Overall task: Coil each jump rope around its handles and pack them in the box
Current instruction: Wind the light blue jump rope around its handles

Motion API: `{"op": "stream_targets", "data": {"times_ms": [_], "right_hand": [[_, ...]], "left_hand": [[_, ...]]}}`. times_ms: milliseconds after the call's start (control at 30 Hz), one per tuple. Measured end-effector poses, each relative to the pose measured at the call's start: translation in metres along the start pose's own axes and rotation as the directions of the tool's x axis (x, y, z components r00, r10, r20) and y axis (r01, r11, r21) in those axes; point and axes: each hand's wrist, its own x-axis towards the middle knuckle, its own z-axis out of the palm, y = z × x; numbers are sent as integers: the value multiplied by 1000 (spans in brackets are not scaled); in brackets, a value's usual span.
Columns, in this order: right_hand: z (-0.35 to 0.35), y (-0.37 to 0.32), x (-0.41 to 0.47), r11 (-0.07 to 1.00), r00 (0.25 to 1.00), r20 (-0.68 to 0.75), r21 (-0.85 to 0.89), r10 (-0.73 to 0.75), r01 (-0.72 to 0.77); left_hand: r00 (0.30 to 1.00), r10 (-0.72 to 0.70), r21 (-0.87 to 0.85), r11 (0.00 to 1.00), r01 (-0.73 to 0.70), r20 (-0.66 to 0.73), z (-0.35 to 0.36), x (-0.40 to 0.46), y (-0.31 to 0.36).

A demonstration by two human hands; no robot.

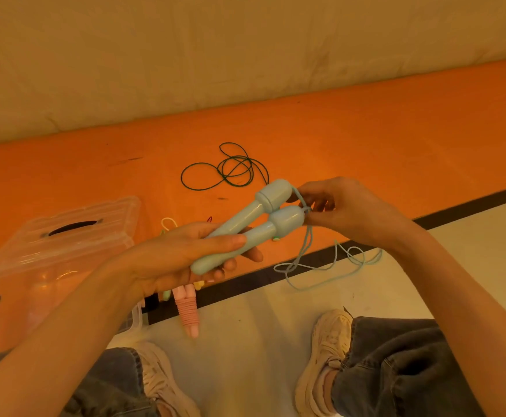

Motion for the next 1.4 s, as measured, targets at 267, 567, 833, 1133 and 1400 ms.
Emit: {"op": "stream_targets", "data": {"times_ms": [267, 567, 833, 1133, 1400], "right_hand": [[1, -6, 7, 995, 999, -51, 103, 2, 4], [5, -8, 9, 999, 1000, -12, -36, 9, -9], [3, -10, 11, 997, 997, -75, -70, 25, -30], [1, -2, 17, 997, 986, -161, -53, 53, -63], [6, -17, 18, 889, 979, -203, 454, 35, 62]], "left_hand": [[864, 482, 898, 430, -91, -144, 8, -6, -1], [702, 712, 965, -202, 170, 25, -7, 7, -16], [795, 566, 967, 235, 100, -219, -2, 5, -16], [782, 576, 947, 317, 53, -237, -12, 4, -19], [781, 599, 889, 437, -134, -177, -4, 3, -16]]}}
